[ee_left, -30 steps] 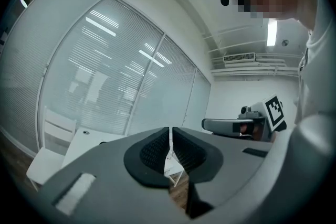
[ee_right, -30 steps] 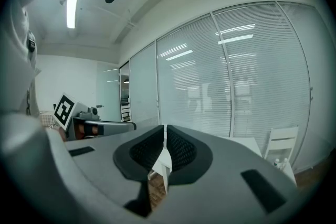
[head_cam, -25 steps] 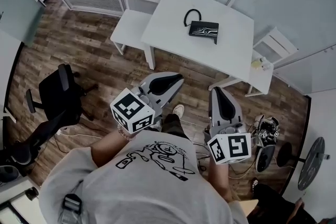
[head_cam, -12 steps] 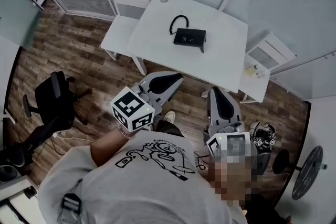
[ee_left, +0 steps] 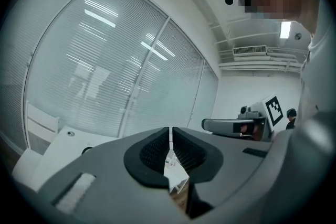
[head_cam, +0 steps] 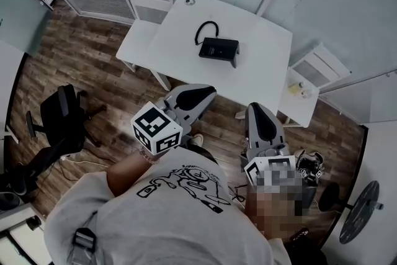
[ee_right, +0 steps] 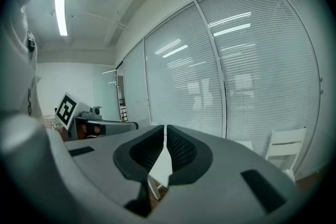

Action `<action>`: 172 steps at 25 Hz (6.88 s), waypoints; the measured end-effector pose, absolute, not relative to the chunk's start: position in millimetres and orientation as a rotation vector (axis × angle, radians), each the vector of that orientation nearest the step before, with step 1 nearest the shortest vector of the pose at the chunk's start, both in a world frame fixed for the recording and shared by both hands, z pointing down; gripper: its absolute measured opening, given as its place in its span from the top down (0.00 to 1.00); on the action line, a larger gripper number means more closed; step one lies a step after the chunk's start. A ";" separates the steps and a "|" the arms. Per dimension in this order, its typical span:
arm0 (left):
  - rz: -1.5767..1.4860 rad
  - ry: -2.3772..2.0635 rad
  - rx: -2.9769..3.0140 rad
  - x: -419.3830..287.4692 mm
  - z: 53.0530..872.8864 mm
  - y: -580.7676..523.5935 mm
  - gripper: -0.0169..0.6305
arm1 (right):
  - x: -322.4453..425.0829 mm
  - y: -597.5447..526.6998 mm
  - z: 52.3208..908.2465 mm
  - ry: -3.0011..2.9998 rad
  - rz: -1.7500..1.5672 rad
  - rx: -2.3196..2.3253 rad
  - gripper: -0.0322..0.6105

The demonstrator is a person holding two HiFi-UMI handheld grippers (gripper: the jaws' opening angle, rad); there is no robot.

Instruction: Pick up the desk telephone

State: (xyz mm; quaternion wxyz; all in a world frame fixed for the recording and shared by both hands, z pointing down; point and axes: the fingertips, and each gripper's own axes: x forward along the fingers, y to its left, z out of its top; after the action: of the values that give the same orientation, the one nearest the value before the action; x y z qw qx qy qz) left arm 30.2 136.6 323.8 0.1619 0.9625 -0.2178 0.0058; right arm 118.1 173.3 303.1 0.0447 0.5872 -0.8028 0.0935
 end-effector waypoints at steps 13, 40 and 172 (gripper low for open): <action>0.012 -0.620 2.722 36.9 337.6 47.4 0.95 | 120.6 82.7 315.9 -2.443 0.306 1.764 0.93; 0.028 -0.533 2.736 24.6 346.4 -147.8 0.95 | 102.9 -115.2 321.3 -2.384 0.289 1.773 0.92; 0.346 -0.589 2.208 34.3 509.5 -171.3 0.70 | 172.7 -126.7 472.2 -2.317 1.106 1.587 0.64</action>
State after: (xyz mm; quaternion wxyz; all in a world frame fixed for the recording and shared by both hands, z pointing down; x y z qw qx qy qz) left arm 34.3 -171.3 509.5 0.4034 0.8741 -0.2331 0.1372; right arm 172.7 -126.7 472.2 0.0617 0.5247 -0.7662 0.3657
